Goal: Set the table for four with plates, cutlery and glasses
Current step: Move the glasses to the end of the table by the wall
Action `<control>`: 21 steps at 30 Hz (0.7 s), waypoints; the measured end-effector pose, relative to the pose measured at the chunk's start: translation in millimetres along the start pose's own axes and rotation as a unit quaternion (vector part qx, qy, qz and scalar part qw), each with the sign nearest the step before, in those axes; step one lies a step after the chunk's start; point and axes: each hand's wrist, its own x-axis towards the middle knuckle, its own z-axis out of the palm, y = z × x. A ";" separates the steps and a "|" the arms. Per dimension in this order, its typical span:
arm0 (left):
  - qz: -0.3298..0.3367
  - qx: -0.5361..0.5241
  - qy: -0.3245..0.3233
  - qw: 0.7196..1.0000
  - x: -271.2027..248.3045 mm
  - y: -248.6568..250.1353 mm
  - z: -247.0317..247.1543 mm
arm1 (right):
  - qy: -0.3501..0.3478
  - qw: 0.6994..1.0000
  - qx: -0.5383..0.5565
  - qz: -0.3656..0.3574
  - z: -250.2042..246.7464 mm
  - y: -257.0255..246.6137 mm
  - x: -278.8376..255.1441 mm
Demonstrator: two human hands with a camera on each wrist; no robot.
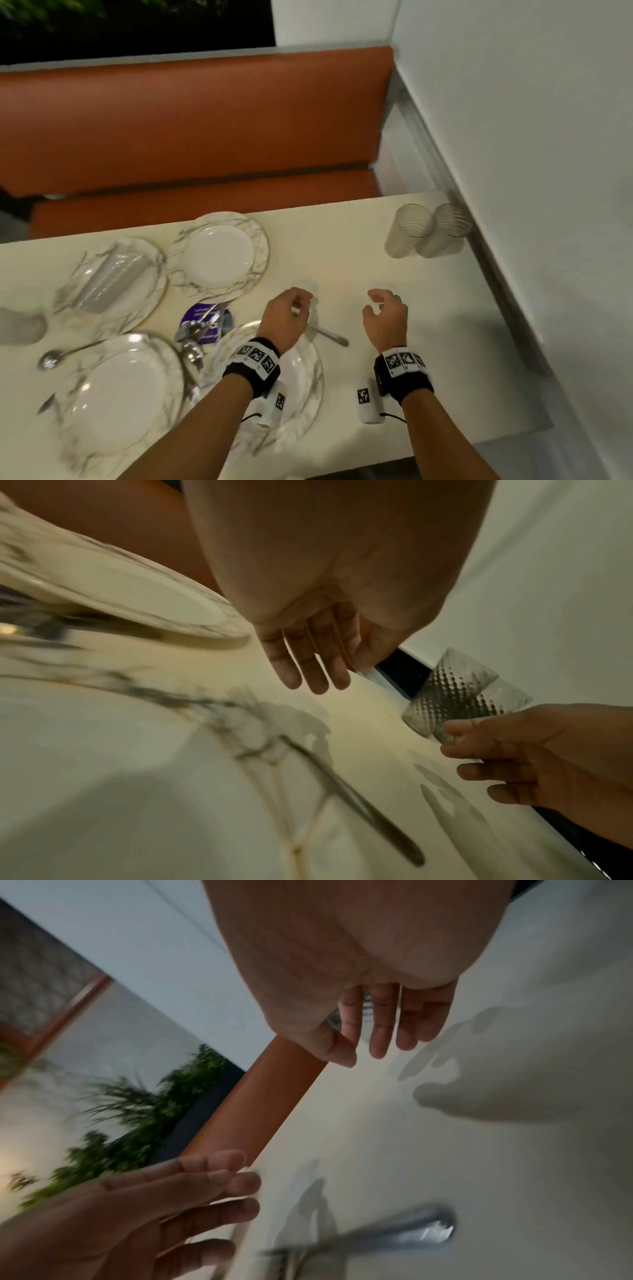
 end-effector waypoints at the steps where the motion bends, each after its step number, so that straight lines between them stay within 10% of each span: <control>1: -0.001 -0.009 0.011 1.000 -10.1 -10.3 -13.9 | -0.011 1.000 0.005 -0.011 11.7 -9.4 -11.1; 15: -0.105 -0.058 0.167 0.979 -135.4 -195.8 -260.5 | -0.222 0.953 0.002 -0.205 222.3 -236.4 -169.8; 21: -0.123 -0.072 0.231 0.962 -162.0 -241.6 -326.2 | -0.282 0.957 -0.021 -0.063 300.7 -322.5 -179.7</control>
